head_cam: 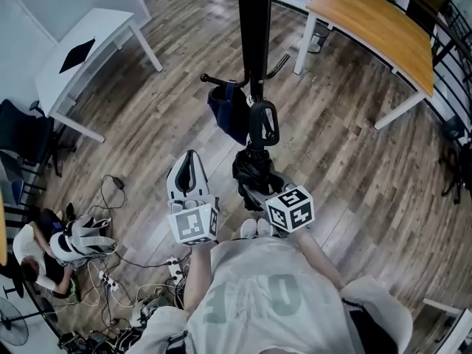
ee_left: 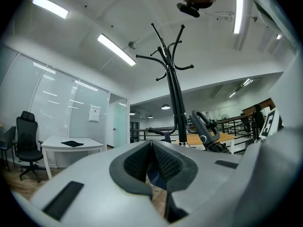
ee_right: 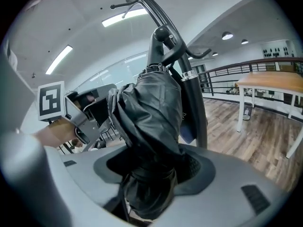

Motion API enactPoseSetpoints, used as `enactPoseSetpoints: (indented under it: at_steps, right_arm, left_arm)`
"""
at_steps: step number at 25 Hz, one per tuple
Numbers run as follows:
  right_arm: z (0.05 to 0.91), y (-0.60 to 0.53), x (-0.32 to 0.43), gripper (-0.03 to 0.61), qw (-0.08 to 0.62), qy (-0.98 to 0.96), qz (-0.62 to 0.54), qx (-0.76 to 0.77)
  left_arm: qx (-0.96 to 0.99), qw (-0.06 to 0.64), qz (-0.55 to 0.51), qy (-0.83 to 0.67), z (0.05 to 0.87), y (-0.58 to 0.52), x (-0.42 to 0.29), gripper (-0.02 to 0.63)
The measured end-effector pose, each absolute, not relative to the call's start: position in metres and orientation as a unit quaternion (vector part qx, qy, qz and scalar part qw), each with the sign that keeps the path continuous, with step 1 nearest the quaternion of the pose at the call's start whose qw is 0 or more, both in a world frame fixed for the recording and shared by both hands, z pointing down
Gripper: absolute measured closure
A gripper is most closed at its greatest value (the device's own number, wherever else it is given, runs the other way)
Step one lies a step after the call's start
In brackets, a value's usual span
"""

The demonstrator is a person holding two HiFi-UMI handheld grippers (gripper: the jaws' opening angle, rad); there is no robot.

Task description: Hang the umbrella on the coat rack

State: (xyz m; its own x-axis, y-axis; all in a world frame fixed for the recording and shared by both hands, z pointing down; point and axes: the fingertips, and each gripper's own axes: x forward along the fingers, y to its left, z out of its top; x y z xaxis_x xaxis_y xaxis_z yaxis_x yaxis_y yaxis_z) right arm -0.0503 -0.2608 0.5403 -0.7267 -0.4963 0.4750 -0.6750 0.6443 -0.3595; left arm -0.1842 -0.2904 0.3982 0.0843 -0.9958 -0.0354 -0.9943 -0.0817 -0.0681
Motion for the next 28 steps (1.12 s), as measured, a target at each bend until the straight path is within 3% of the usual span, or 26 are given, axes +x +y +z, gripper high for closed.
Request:
enactPoseSetpoints:
  at_steps: [7, 22, 24, 28]
  right_arm:
    - [0.56, -0.275, -0.049, 0.307, 0.164, -0.883, 0.297, 0.325]
    - [0.604, -0.288, -0.037, 0.307, 0.228, -0.882, 0.244, 0.333]
    - [0.601, -0.292, -0.034, 0.296, 0.217, -0.88, 0.262, 0.332]
    - [0.579, -0.307, -0.025, 0.258, 0.133, -0.871, 0.307, 0.36]
  left_arm:
    - [-0.724, 0.039, -0.015, 0.688, 0.399, -0.286, -0.192, 0.584]
    - [-0.717, 0.035, -0.021, 0.696, 0.401, -0.278, -0.202, 0.584]
    - [-0.72, 0.033, -0.02, 0.693, 0.4, -0.278, -0.2, 0.584]
    - [-0.728, 0.035, -0.018, 0.685, 0.4, -0.28, -0.195, 0.584]
